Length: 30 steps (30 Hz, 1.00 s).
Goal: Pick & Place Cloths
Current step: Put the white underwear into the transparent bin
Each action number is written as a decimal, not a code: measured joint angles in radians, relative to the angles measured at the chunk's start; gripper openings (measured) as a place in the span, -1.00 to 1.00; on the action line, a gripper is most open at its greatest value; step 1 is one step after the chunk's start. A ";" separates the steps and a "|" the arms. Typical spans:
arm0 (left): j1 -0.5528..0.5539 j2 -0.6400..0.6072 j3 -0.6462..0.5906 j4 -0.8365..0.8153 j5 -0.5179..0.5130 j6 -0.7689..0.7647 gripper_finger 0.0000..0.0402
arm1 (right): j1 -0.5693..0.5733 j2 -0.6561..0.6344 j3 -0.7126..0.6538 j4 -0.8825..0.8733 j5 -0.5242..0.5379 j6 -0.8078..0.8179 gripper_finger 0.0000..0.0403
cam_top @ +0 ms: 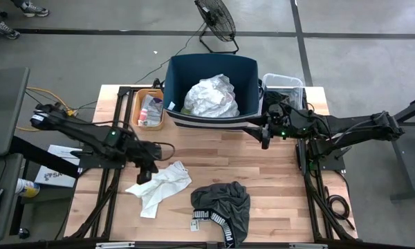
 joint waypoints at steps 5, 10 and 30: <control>0.000 0.041 0.000 0.004 0.001 -0.035 -0.82 | 0.000 0.000 0.000 -0.008 -0.013 0.000 0.23; -0.001 0.074 0.000 0.004 0.013 -0.033 -0.39 | 0.000 0.000 0.000 -0.043 -0.018 0.002 0.23; -0.139 0.322 -0.001 0.017 -0.121 0.071 0.19 | 0.000 0.000 0.000 -0.059 -0.038 0.001 0.23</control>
